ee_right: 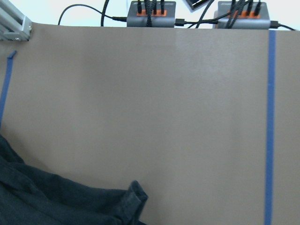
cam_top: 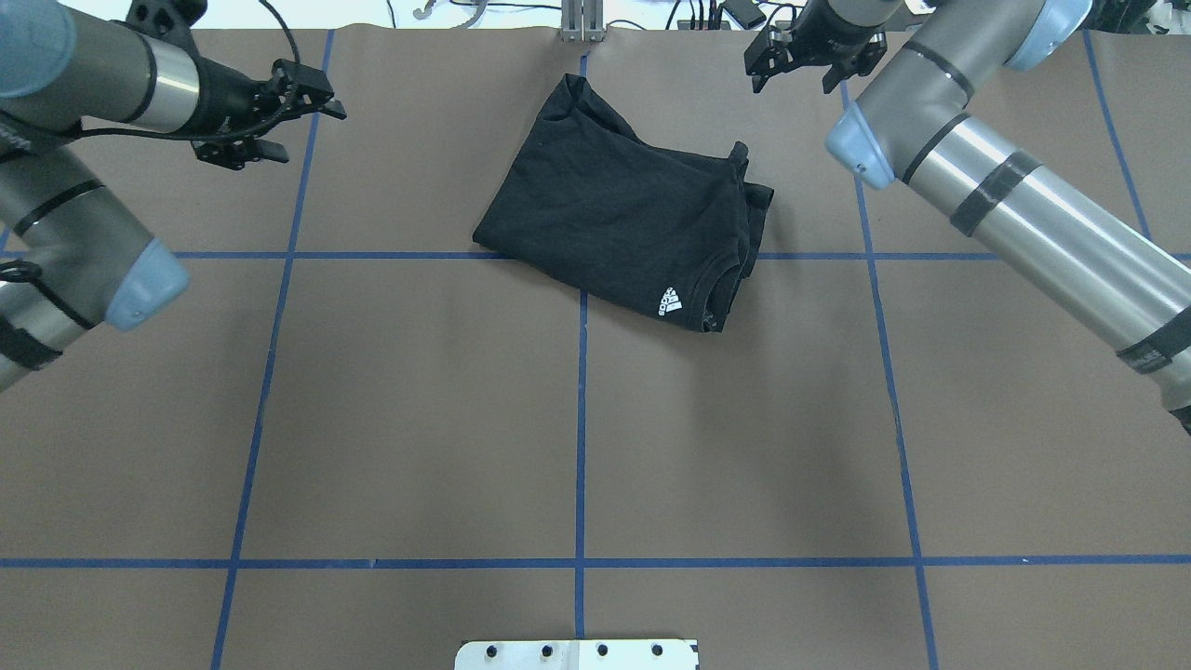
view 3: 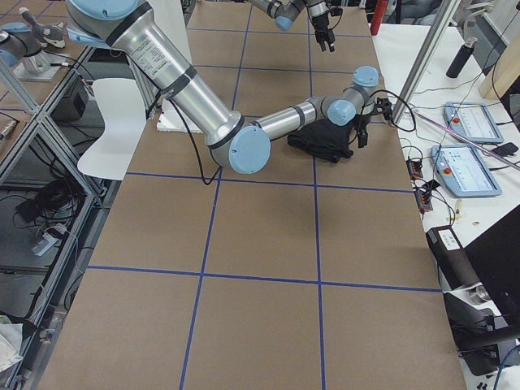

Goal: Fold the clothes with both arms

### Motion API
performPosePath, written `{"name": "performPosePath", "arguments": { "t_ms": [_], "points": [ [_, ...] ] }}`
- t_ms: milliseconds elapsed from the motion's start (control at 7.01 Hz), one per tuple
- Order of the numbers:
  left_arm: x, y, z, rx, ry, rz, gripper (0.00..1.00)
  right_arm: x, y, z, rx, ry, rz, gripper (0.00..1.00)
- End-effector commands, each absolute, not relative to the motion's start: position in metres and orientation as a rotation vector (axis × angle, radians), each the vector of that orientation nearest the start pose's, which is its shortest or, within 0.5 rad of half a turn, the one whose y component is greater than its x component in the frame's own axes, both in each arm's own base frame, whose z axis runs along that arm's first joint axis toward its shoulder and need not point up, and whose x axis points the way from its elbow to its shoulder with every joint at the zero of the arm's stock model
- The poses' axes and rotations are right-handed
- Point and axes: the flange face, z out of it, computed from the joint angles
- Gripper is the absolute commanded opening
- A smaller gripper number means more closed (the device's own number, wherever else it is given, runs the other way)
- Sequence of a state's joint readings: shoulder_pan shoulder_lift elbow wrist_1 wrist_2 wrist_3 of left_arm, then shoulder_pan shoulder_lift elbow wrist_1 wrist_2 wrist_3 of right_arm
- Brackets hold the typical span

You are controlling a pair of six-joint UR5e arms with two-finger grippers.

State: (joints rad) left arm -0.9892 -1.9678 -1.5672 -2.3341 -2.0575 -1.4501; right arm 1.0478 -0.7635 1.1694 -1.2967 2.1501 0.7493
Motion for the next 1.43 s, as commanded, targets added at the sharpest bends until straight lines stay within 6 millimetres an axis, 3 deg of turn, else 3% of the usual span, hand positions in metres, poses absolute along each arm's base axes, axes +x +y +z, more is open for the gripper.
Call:
{"name": "performPosePath", "arguments": {
  "t_ms": [0, 285, 571, 713, 856, 999, 1141, 1284],
  "points": [
    [0.202, -0.548, 0.414, 0.357, 1.091, -0.334, 1.0, -0.24, -0.709, 0.313, 0.137, -0.733, -0.085, 1.0],
    [0.146, -0.541, 0.478, 0.438, 0.92, -0.145, 1.0, -0.162, -0.679, 0.398, 0.143, -0.687, -0.161, 1.0],
    [0.092, -0.536, 0.517, 0.479, 0.806, -0.05, 1.0, -0.087, -0.654, 0.482, 0.118, -0.708, -0.254, 1.0],
    [0.058, -0.528, 0.54, 0.529, 0.732, 0.057, 1.0, -0.056, -0.641, 0.51, 0.104, -0.731, -0.24, 1.0],
    [0.026, -0.527, 0.552, 0.542, 0.724, 0.081, 1.0, -0.02, -0.637, 0.519, 0.09, -0.78, -0.174, 1.0],
    [0.01, -0.52, 0.556, 0.532, 0.78, 0.107, 1.0, -0.009, -0.622, 0.542, 0.074, -0.783, -0.154, 1.0],
    [-0.022, -0.513, 0.564, 0.558, 0.756, 0.103, 1.0, 0.008, -0.61, 0.562, 0.064, -0.777, -0.12, 1.0],
    [-0.032, -0.498, 0.58, 0.559, 0.732, 0.132, 1.0, 0.014, -0.601, 0.575, 0.044, -0.776, -0.095, 1.0]
  ]
}}
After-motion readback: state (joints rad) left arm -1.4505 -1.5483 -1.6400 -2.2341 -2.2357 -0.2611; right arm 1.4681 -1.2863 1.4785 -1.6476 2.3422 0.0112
